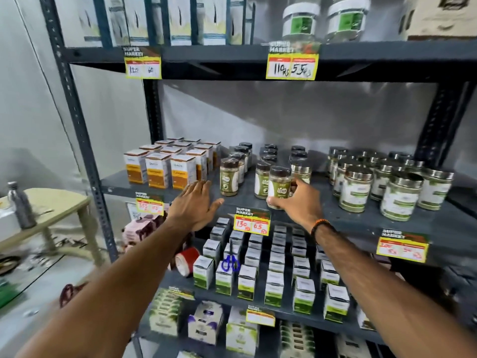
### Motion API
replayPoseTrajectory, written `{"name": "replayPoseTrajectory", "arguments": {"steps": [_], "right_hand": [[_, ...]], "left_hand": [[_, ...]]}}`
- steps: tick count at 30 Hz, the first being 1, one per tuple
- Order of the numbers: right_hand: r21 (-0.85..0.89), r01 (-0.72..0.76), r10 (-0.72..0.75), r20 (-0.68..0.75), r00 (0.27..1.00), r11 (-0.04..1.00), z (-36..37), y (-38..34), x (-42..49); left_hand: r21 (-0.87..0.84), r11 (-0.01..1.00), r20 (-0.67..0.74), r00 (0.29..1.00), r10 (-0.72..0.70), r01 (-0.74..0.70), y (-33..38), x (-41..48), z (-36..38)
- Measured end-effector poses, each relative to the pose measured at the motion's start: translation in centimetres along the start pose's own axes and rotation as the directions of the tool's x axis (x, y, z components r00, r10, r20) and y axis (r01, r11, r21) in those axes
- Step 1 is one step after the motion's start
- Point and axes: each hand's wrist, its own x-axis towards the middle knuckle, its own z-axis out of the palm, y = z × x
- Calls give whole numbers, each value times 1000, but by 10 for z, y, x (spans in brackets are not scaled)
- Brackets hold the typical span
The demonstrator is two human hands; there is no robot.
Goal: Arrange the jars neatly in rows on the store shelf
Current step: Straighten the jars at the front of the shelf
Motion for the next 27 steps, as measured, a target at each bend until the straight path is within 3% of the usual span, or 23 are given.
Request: {"name": "replayPoseTrajectory", "arguments": {"steps": [6, 16, 24, 27], "right_hand": [[-23, 0, -1, -43, 999, 1000, 14, 12, 4], [-16, 39, -40, -57, 998, 999, 12, 20, -4], [-25, 129, -130, -337, 933, 991, -20, 48, 11], [-114, 50, -75, -224, 972, 992, -22, 56, 29]], "left_hand": [[-44, 999, 50, 999, -4, 6, -5, 14, 27], [46, 998, 6, 999, 34, -35, -14, 21, 52], [43, 998, -37, 998, 50, -49, -14, 21, 57], [35, 998, -46, 998, 47, -45, -16, 22, 60]]}}
